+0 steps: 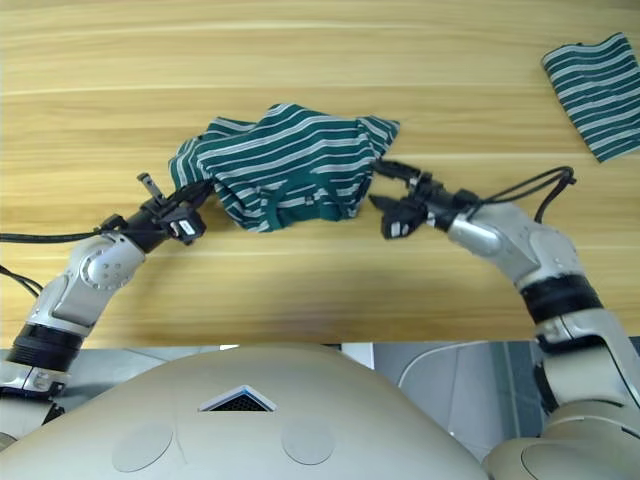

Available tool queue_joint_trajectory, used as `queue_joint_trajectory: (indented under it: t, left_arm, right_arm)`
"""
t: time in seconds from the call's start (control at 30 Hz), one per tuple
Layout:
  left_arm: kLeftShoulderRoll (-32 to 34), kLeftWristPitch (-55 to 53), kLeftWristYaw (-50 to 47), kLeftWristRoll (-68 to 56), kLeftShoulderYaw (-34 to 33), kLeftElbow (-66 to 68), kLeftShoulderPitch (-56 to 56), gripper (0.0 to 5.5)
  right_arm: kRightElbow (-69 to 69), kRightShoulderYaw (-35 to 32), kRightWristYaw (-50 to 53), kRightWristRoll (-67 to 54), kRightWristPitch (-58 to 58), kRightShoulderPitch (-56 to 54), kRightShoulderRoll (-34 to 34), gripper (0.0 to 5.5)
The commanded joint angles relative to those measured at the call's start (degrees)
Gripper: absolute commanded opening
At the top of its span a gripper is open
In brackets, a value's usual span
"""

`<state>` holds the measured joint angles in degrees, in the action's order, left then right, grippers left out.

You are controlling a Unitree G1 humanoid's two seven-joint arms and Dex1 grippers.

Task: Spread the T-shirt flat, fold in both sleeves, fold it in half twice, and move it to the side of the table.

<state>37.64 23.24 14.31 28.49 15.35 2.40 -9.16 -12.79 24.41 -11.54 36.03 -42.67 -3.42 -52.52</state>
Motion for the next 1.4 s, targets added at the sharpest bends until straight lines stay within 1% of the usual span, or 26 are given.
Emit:
queue_joint_trajectory:
  t: [0.03, 0.2, 0.33, 0.43, 0.57, 0.63, 0.83, 1.07, 1.4]
  left_arm:
    - [0.16, -2.89, 1.40, 2.54, 1.53, 3.32, -2.02, 0.01]
    - [0.10, -2.89, 1.15, 2.54, 1.43, 3.21, -2.38, 0.01]
    - [-0.12, -2.63, 0.78, 2.50, 1.42, 3.83, -2.09, 0.01]
    - [-0.22, -2.42, 0.71, 2.45, 1.46, 4.48, -1.45, 0.01]
    - [-0.55, -2.19, 0.59, 2.39, 1.71, 5.27, -0.90, 0.01]
    - [-0.61, -1.96, 0.63, 2.31, 1.78, 5.60, -0.61, 0.01]
    - [-0.79, -1.74, 0.45, 2.17, 1.79, 5.86, -0.84, 0.01]
    - [-0.64, -1.69, -0.16, 1.95, 1.53, 6.22, -1.43, 0.01]
    - [-0.97, -1.39, -0.84, 1.66, 1.85, 7.21, -1.04, 0.01]
  right_arm:
    - [3.03, 2.31, -6.84, 1.87, 1.68, 3.18, -0.46, 3.53]
    - [1.71, 3.08, -7.60, 2.19, 2.22, 1.68, 2.08, 3.53]
    - [-10.11, 4.47, -1.35, 4.89, 3.81, -4.69, 9.98, 3.53]
    - [-19.05, 5.47, 3.68, 6.86, 3.81, -8.16, 12.72, 3.53]
    - [-27.77, 5.90, 9.17, 7.53, 3.17, -11.48, 13.31, 3.53]
    - [-29.25, 5.40, 10.31, 6.72, 2.75, -11.97, 12.74, 3.53]
    - [-29.61, 2.39, 12.98, 4.33, 2.74, -10.09, 9.10, 3.53]
    - [-28.15, 1.86, 13.94, 3.58, 2.22, -10.23, 9.61, 3.53]
    - [-33.93, 7.23, 14.31, 6.91, 0.83, -14.08, 14.40, 3.53]
